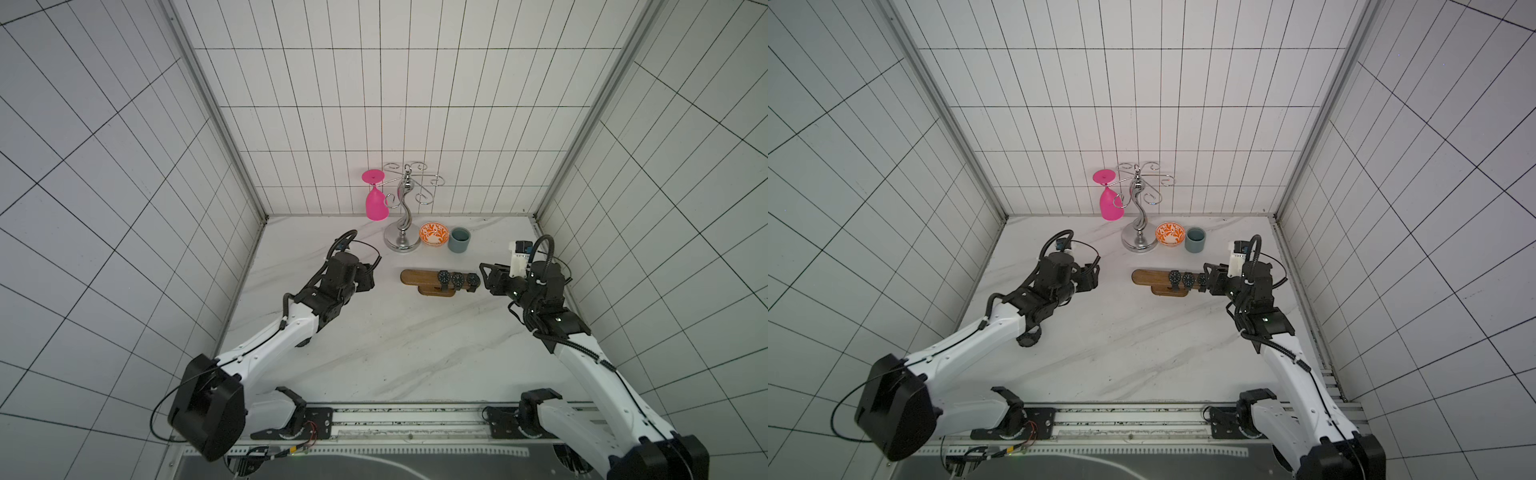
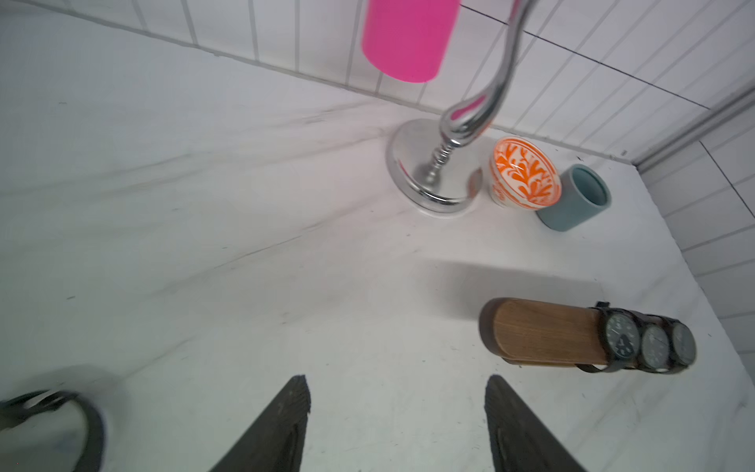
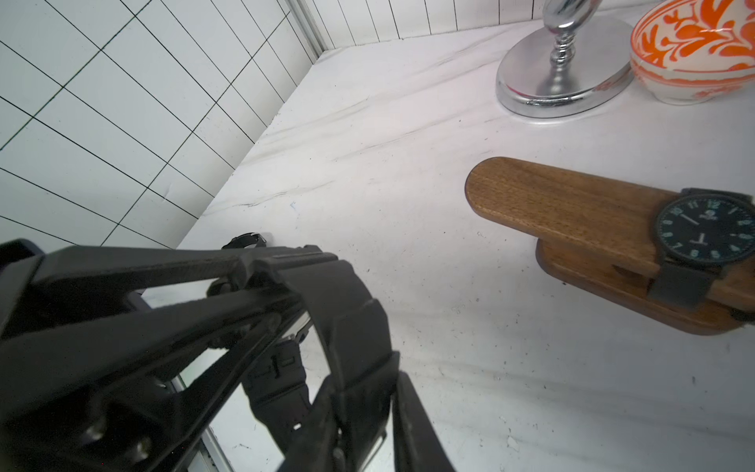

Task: Place watch on stand
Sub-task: Pick up the watch at the center of the board.

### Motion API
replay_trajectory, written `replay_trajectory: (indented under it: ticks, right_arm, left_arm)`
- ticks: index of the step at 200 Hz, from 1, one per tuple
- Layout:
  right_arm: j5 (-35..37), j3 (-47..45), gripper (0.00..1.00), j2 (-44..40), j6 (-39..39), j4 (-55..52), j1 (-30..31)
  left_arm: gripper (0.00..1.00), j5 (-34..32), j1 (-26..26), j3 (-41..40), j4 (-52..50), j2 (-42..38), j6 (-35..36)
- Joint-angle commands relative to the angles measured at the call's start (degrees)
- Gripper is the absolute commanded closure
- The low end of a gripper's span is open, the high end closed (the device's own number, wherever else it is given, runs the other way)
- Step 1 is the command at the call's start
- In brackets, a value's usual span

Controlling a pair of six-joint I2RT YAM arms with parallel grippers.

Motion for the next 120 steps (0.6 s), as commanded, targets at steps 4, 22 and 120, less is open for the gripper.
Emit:
replay_trajectory:
  ticks: [4, 22, 120]
  right_arm:
    - [-2.7, -3.4, 0.46, -2.7, 1.7, -1.3, 2.9]
    - [-3.4, -5.0, 0.46, -3.7, 2.5, -0.4, 4.7]
    - [-3.7, -6.1, 0.44, -1.6, 2.9, 2.8, 13.6]
  left_arm:
    - [0.32, -9.4, 5.6, -7.0, -4.8, -8.2, -3.3]
    - [0.34, -10.6, 10.5, -10.1, -7.5, -11.7, -6.1]
    - [0.34, 6.9, 28.3, -11.2, -5.9, 2.9, -5.5]
